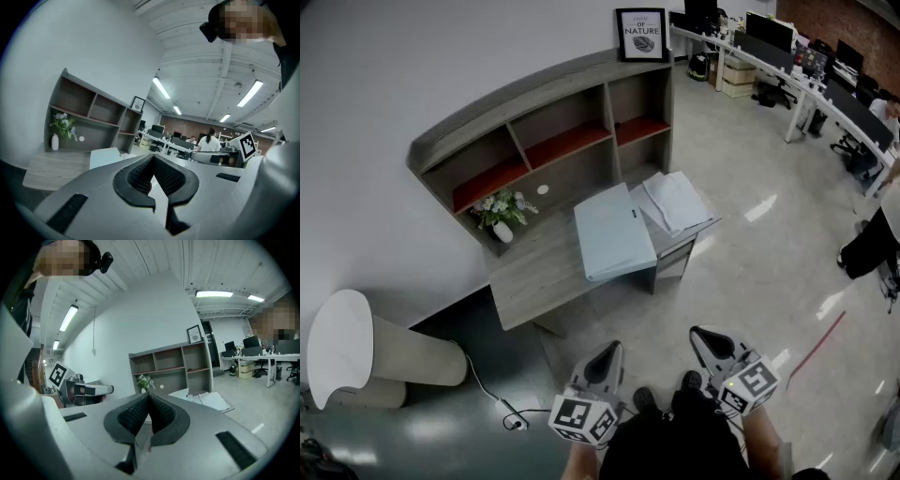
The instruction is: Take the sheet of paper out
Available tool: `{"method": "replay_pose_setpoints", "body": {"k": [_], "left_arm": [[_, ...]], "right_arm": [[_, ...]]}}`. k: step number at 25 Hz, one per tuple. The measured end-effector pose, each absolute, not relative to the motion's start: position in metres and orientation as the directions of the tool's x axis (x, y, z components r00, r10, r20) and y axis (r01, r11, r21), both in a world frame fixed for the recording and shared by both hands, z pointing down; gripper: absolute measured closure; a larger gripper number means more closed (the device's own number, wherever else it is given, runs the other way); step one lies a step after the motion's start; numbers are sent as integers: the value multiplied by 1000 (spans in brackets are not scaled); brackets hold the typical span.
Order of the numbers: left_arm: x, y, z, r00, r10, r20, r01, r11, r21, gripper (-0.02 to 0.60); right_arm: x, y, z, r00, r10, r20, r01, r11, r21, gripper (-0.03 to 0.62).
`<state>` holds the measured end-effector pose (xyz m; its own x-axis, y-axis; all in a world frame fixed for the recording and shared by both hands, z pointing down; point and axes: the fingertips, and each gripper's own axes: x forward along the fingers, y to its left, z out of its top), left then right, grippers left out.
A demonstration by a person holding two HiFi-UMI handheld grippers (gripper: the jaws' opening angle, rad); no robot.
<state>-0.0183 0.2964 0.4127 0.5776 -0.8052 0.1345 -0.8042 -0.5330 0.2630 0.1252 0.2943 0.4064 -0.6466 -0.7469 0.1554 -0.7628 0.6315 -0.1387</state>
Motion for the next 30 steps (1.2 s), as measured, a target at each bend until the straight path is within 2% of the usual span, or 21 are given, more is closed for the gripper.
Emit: {"method": "replay_pose_setpoints", "body": {"k": [19, 30], "left_arm": [[-6, 282, 413, 618, -771, 156, -780, -576, 245, 569], [6, 248, 439, 596, -775, 212, -800, -548, 243, 569]], "right_arm": [[113, 284, 398, -665, -733, 141, -746, 647, -156, 583], [135, 249, 415, -646, -747, 161, -762, 616, -200, 583]]}}
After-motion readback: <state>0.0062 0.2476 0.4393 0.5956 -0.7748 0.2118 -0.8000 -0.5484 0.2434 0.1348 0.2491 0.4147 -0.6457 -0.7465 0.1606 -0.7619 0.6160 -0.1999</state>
